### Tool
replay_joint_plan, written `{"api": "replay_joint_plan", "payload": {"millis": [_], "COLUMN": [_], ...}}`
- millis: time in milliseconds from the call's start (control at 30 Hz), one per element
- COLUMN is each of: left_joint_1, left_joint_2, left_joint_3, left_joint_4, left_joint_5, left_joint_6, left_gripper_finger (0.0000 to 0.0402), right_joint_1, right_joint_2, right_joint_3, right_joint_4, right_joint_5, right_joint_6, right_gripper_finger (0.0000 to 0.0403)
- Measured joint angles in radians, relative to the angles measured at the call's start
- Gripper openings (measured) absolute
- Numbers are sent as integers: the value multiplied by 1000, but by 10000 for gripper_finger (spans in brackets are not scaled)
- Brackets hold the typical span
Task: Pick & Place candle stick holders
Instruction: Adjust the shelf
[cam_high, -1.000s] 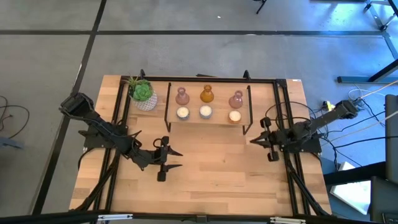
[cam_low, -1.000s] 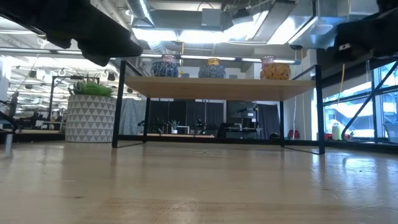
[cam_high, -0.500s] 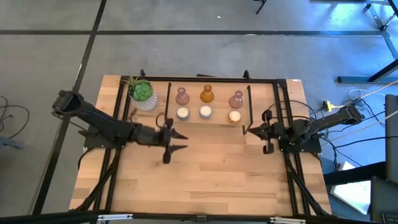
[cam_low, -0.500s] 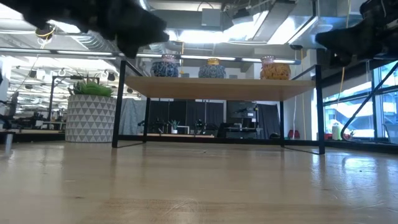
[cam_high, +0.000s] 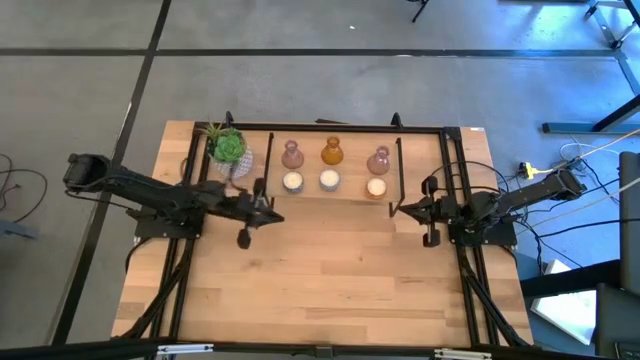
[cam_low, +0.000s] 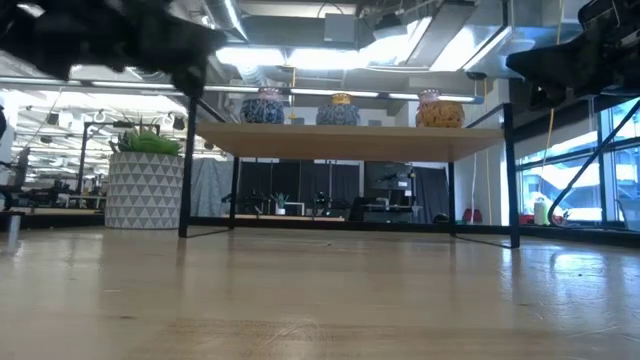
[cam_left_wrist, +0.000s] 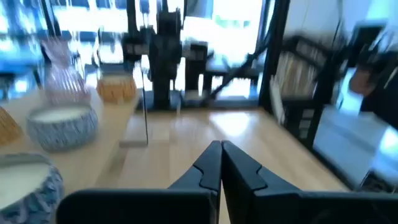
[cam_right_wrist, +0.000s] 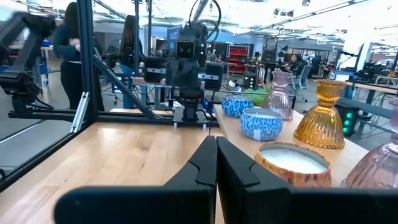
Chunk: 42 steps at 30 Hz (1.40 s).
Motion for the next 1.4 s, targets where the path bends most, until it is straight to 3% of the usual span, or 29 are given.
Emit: {"api": "replay_joint_plan", "payload": {"millis": [133,267,633,767,833,967,1100,1233,1400], "left_joint_1": [2,2,-60,-93,-107,-151,-222,-326,-483], "left_joint_2": [-130,-249,-329,-333,-332,-338,-344,-343,-343], "left_joint_3": [-160,-256,-255,-255,-255,-254,-254,-254,-252], "left_joint_4": [181,216,191,211,240,310,300,250,257], "left_joint_5": [-5,-29,91,34,-69,-460,-722,-980,-1419], "left_joint_6": [-5,-2,9,14,24,48,71,63,140], "left_gripper_finger": [2,2,2,2,2,2,2,2,2], "right_joint_1": [0,0,0,0,0,0,0,0,0], "right_joint_2": [0,0,0,0,0,0,0,0,0], "right_joint_3": [0,0,0,0,0,0,0,0,0], "right_joint_4": [0,0,4,1,0,-1,-7,-9,-21], "right_joint_5": [-3,-3,-3,-3,-3,-3,-5,-6,-5], "right_joint_6": [0,0,0,0,0,0,0,0,28], "right_gripper_finger": [3,3,3,3,3,3,3,3,3]}}
